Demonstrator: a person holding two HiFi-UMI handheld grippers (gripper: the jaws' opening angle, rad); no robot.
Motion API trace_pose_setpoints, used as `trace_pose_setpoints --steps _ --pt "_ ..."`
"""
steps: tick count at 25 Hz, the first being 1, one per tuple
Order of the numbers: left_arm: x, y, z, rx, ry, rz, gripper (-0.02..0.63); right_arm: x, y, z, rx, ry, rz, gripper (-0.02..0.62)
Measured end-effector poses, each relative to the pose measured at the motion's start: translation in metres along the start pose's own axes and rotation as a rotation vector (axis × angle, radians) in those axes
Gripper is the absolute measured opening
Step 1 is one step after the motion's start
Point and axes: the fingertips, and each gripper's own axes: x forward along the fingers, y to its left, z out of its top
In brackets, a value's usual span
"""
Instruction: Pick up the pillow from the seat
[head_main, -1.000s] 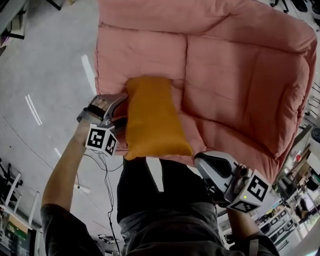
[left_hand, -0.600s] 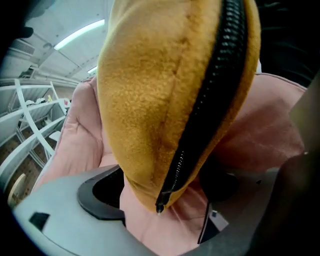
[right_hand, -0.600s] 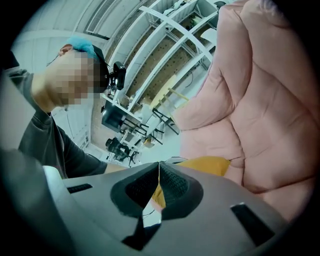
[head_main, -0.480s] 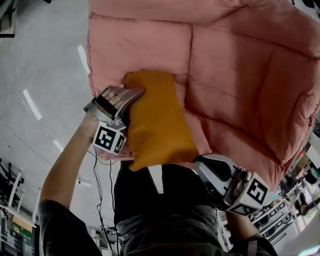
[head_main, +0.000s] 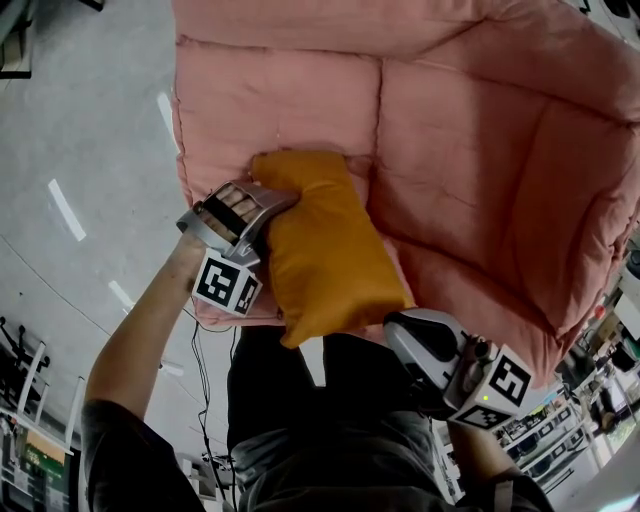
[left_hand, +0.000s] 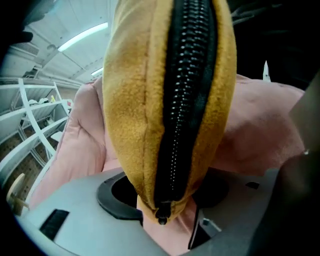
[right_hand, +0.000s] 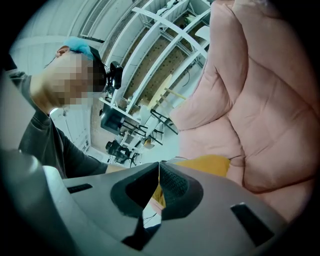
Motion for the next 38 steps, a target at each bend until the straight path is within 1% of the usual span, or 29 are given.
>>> trace_pose_setpoints --steps 2,5,9,15,18,21,24,27,32,36,38 --pt "-0.011 -0.003 -0.011 -0.076 -0.007 -0.014 0.277 0.013 0.002 -0.006 0.000 -0.006 0.002 0.015" --pt "-0.028 0.020 0.003 -0.179 -0.015 -0.020 0.268 0.003 0.011 0.011 -0.014 -0.033 0.013 0.015" --pt "-0.037 0.049 0.029 -0.230 -0.011 -0.021 0.265 -0.023 0.018 0.040 -0.048 -0.068 0.035 0.015" --pt "-0.072 0.080 0.036 -0.300 0.002 0.021 0.265 -0.031 0.058 0.078 -0.129 -0.139 0.099 0.015" --pt "-0.093 0.105 0.047 -0.359 0.001 0.064 0.265 -0.042 0.080 0.097 -0.169 -0.173 0.127 0.015" --pt "-0.120 0.138 0.063 -0.420 -0.015 0.125 0.265 -0.053 0.104 0.118 -0.217 -0.207 0.153 0.015" --pt "-0.155 0.168 0.079 -0.485 -0.047 0.185 0.267 -0.060 0.134 0.137 -0.266 -0.246 0.180 0.015" --pt "-0.191 0.196 0.107 -0.534 -0.088 0.241 0.267 -0.072 0.164 0.153 -0.312 -0.284 0.206 0.015" --pt "-0.246 0.239 0.156 -0.594 -0.135 0.322 0.267 -0.095 0.213 0.181 -0.412 -0.343 0.239 0.015" --pt "-0.287 0.268 0.193 -0.615 -0.142 0.396 0.267 -0.124 0.248 0.205 -0.498 -0.397 0.269 0.015" --pt "-0.308 0.284 0.219 -0.631 -0.154 0.413 0.268 -0.139 0.262 0.215 -0.531 -0.424 0.278 0.015"
